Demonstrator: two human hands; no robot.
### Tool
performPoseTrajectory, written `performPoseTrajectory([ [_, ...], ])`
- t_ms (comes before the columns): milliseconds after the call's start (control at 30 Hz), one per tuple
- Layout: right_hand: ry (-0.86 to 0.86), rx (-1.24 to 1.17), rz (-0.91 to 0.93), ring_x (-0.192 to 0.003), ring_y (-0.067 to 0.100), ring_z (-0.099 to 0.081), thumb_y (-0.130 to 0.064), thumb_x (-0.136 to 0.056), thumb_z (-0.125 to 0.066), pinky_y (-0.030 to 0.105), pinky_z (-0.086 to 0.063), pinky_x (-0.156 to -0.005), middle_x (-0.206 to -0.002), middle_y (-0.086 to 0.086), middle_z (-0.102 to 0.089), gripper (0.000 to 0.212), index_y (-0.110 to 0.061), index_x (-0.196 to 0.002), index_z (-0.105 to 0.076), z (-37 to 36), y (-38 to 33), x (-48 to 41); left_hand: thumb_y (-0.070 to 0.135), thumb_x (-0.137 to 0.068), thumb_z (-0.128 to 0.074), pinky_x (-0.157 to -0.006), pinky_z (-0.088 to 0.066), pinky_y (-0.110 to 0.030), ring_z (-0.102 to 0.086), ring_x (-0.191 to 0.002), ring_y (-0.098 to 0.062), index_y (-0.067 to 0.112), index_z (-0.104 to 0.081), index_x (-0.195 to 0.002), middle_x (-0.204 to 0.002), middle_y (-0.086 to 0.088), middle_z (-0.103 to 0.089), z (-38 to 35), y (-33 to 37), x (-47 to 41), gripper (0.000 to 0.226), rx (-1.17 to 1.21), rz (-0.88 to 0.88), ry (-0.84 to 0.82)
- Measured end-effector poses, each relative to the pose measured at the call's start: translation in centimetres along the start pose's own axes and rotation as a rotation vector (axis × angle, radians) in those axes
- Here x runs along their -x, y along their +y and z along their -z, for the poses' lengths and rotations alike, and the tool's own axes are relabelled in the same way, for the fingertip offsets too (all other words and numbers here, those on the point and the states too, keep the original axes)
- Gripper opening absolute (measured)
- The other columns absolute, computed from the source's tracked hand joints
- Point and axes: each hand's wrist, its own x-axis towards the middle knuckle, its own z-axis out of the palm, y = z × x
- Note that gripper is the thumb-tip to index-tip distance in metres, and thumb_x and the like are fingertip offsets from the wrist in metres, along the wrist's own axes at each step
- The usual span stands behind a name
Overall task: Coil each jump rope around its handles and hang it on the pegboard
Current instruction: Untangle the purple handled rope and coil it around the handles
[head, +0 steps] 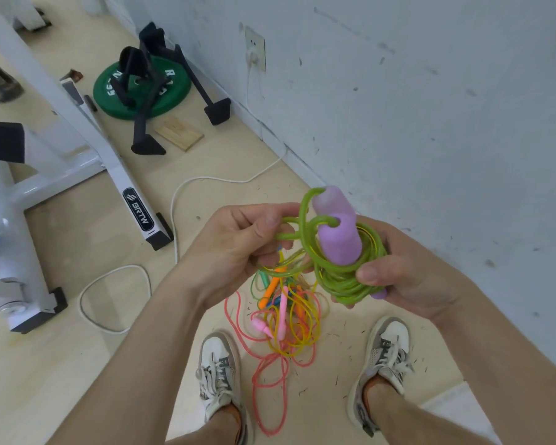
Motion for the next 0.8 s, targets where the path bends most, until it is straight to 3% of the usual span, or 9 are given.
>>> performPoseTrajectory([
  [100,0.017,-0.015,0.014,-0.052,0.026,-0.048,-0.024,-0.06,-0.065,0.036,-0.04,-0.054,-0.06,-0.005,-0.061,0.031,-0.025,-0.09,-0.072,-0.2,-0.2,-0.3,0.044,-0.077,-0.07,-0.052,-0.035,-0.02,-0.041,-0.05,-0.011,0.013,-0.076,-0.077,-0.059,-0.001,-0.056,-1.0,0.5,0.2,0.031,-0.271,-0.027,0.09],
  [200,-0.022,-0.131,0.069,-0.048,0.026,-0.043,-0.033,-0.064,-0.072,0.038,-0.044,-0.06,-0.052,-0.005,-0.06,0.016,-0.023,-0.076,-0.073,-0.8,0.2,-0.7,0.037,-0.087,-0.057,-0.047,-0.03,-0.016,-0.035,-0.045,-0.01,0.007,-0.059,-0.052,-0.048,-0.008,-0.046,-2.3,0.8,0.3,0.046,-0.571,-0.1,0.251],
  [300,0.066,-0.287,0.017,-0.045,0.023,-0.05,-0.044,-0.059,-0.079,0.038,-0.048,-0.06,-0.045,0.008,-0.05,0.045,-0.008,-0.084,-0.071,-1.0,1.2,-1.2,0.031,-0.092,-0.058,-0.046,-0.029,-0.016,-0.033,-0.044,-0.005,0.014,-0.062,-0.059,-0.046,0.003,-0.046,-2.9,0.6,0.3,0.037,-0.788,-0.135,0.278],
  [400,0.106,-0.374,0.006,-0.044,0.023,-0.05,-0.043,-0.056,-0.082,0.034,-0.049,-0.058,-0.05,0.014,-0.045,0.058,0.002,-0.089,-0.066,-1.0,1.9,-1.4,0.03,-0.092,-0.056,-0.051,-0.038,-0.021,-0.045,-0.052,-0.007,0.015,-0.073,-0.084,-0.059,0.003,-0.06,-2.8,0.5,0.4,0.024,-0.977,-0.206,0.198],
  [500,0.058,-0.39,-0.001,-0.045,0.021,-0.052,-0.042,-0.059,-0.08,0.034,-0.049,-0.06,-0.048,0.013,-0.05,0.057,0.0,-0.093,-0.066,-0.9,1.8,-1.1,0.033,-0.087,-0.056,-0.063,-0.047,-0.031,-0.058,-0.065,-0.018,0.022,-0.072,-0.094,-0.073,-0.006,-0.068,-2.8,0.9,0.9,0.021,-1.019,-0.213,0.123],
  [567,-0.001,-0.355,0.0,-0.048,0.019,-0.054,-0.042,-0.062,-0.077,0.035,-0.049,-0.064,-0.048,0.003,-0.058,0.049,-0.005,-0.093,-0.068,-0.7,1.7,-0.9,0.035,-0.083,-0.063,-0.071,-0.052,-0.027,-0.067,-0.074,-0.007,0.031,-0.071,-0.101,-0.081,0.006,-0.074,-2.5,1.4,1.2,0.02,-0.929,-0.142,0.103],
  [633,-0.048,-0.265,0.021,-0.05,0.018,-0.052,-0.044,-0.067,-0.074,0.037,-0.047,-0.065,-0.048,-0.004,-0.059,0.03,-0.018,-0.081,-0.074,-0.9,1.3,-0.8,0.034,-0.082,-0.07,-0.078,-0.054,-0.024,-0.068,-0.082,0.003,0.023,-0.073,-0.108,-0.087,0.012,-0.075,-2.0,1.5,1.5,0.028,-0.902,-0.081,0.097],
  [733,-0.085,-0.208,0.027,-0.053,0.02,-0.05,-0.042,-0.071,-0.073,0.038,-0.044,-0.064,-0.051,-0.008,-0.059,0.02,-0.023,-0.078,-0.073,-1.2,0.9,-0.8,0.029,-0.09,-0.061,-0.062,-0.044,-0.01,-0.058,-0.063,0.007,0.027,-0.07,-0.081,-0.061,0.023,-0.062,-2.4,1.4,1.7,0.013,-1.12,-0.182,0.11],
  [800,-0.07,-0.171,0.002,-0.056,0.024,-0.049,-0.035,-0.067,-0.076,0.042,-0.042,-0.061,-0.053,-0.005,-0.06,0.022,-0.019,-0.082,-0.071,-0.8,0.8,-0.7,0.031,-0.09,-0.047,-0.053,-0.033,-0.014,-0.046,-0.055,-0.002,0.032,-0.048,-0.061,-0.051,0.014,-0.048,-3.0,1.0,1.7,0.029,-1.26,-0.247,0.14],
])
